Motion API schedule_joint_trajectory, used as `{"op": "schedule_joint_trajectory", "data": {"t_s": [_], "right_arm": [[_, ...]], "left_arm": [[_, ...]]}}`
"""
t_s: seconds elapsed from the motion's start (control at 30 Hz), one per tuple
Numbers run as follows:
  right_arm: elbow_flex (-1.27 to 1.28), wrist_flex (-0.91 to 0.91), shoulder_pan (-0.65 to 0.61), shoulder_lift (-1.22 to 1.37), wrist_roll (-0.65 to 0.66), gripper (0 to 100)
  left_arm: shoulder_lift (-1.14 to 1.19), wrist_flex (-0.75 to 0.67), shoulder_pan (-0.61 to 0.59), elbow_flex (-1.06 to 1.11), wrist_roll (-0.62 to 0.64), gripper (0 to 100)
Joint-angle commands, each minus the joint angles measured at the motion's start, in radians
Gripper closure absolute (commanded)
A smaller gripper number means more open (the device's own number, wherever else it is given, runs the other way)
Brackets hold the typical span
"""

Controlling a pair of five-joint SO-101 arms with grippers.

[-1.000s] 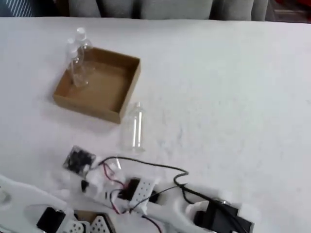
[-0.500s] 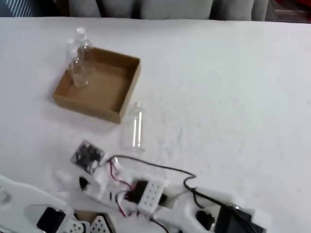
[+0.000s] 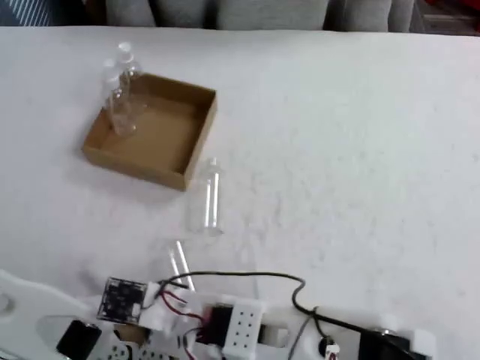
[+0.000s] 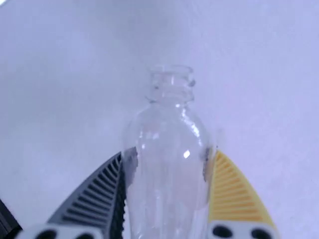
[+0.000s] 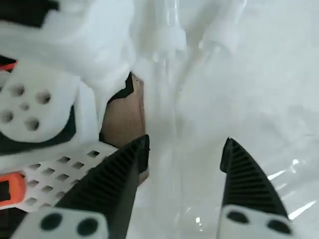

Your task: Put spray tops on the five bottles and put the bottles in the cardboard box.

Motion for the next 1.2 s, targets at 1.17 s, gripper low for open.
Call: {"op": "schedule_joint_trajectory", "data": {"t_s": [1.17], "right_arm": [[-0.077,-0.073,0.166,0.036,0.023,73.9]], "left_arm": [[-0.019,-0.031,-0.021,-0.048,0.003,98]]}}
